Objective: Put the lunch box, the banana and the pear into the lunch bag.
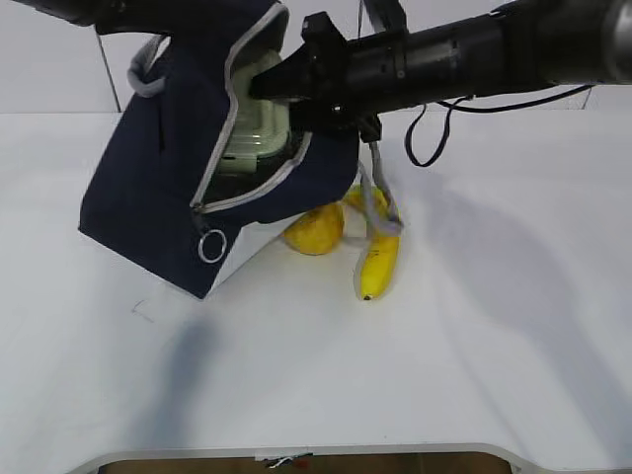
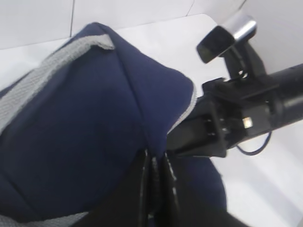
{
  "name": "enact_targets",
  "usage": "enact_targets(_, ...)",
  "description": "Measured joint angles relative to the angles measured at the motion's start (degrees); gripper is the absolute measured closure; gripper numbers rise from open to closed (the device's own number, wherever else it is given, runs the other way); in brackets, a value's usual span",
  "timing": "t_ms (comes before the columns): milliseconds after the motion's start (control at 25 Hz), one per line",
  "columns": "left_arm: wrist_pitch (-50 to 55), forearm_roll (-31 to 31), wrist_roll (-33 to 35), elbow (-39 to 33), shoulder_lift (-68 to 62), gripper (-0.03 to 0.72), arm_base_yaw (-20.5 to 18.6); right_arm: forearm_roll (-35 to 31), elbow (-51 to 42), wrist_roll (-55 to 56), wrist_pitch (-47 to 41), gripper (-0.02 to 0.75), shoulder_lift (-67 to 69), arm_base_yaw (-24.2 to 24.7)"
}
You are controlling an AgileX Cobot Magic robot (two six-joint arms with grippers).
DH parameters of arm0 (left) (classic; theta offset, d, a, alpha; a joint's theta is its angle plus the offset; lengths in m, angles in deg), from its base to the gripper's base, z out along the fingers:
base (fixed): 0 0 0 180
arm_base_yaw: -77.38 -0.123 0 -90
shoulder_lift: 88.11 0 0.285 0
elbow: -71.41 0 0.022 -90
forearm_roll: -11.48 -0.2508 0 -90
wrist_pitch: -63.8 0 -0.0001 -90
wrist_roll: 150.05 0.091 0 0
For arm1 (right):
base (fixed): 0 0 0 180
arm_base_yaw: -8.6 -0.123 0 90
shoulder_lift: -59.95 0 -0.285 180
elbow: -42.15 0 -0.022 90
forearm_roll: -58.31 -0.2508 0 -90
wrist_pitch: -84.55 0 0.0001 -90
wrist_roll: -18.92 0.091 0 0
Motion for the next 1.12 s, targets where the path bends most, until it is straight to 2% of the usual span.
enact_targets(200,-0.77,-0.08,0.0,0.0,-1.4,0.671,0.0,-0.82,4.66,0.01,0.75,0.353,5.48,-1.55)
enact_targets(520,-1.82,-0.22,0.0,0.0,-5.32,0.672,0.0,-1.88,4.96,0.13,2.95,0.353,11.43,-1.76)
enact_targets(1120,-3.32,-0.01,0.02,0.29,-8.9,0.672,0.13,-9.58,10.54,0.49,2.24,0.356,18.68,-1.76)
